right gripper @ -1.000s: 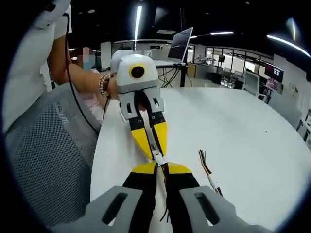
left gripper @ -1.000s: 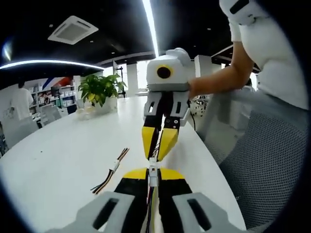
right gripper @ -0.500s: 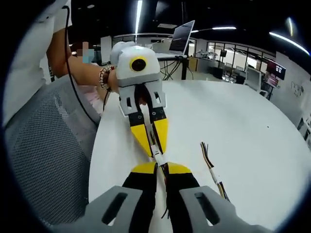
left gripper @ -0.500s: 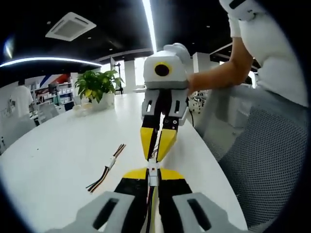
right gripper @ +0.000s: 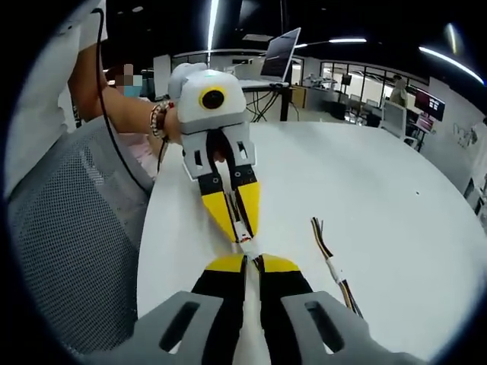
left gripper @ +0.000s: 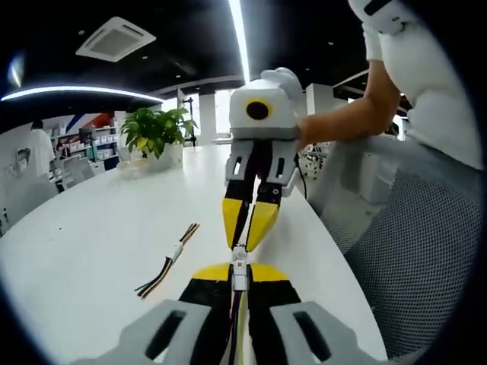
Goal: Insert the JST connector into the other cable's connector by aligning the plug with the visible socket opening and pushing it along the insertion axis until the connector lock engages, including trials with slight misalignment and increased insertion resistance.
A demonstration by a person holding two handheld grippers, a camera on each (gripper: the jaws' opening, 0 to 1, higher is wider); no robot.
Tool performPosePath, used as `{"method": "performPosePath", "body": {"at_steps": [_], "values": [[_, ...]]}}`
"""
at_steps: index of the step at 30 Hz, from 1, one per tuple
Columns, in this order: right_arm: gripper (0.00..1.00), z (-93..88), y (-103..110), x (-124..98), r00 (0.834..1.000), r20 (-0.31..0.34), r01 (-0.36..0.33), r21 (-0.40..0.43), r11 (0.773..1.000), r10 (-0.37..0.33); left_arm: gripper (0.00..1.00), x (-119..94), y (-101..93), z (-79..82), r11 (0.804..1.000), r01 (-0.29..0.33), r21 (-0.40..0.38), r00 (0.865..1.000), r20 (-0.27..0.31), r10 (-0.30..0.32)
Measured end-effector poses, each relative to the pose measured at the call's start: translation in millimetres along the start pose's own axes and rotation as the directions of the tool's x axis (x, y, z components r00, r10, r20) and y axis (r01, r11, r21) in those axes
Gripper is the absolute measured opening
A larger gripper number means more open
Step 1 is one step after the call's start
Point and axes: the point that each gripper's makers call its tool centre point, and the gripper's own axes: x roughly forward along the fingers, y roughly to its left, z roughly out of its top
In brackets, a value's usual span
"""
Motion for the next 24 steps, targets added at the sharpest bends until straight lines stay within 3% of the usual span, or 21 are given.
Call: {"method": "performPosePath", "body": {"at_steps": [13,19,24], "values": [[0.02,-15.8,-2,8,0.997,-0.079,0.012,0.026,1.0,-0.01,0.0,7,-5.3,-4.3,0.998,0.02,0.052,0.999,-0.046,-0.017],[0.03,-17.2,0,11,0.996,-0.088,0.007,0.027,1.0,-0.004,0.0,10,-2.6,-0.8,0.999,0.017,0.051,0.999,-0.03,-0.016],[0.02,-16.1,1,12,0.996,-0.086,0.002,0.024,1.0,0.0,0.0,14,-4.6,-8.5,0.998,0.029,0.055,0.997,-0.066,-0.026]]}}
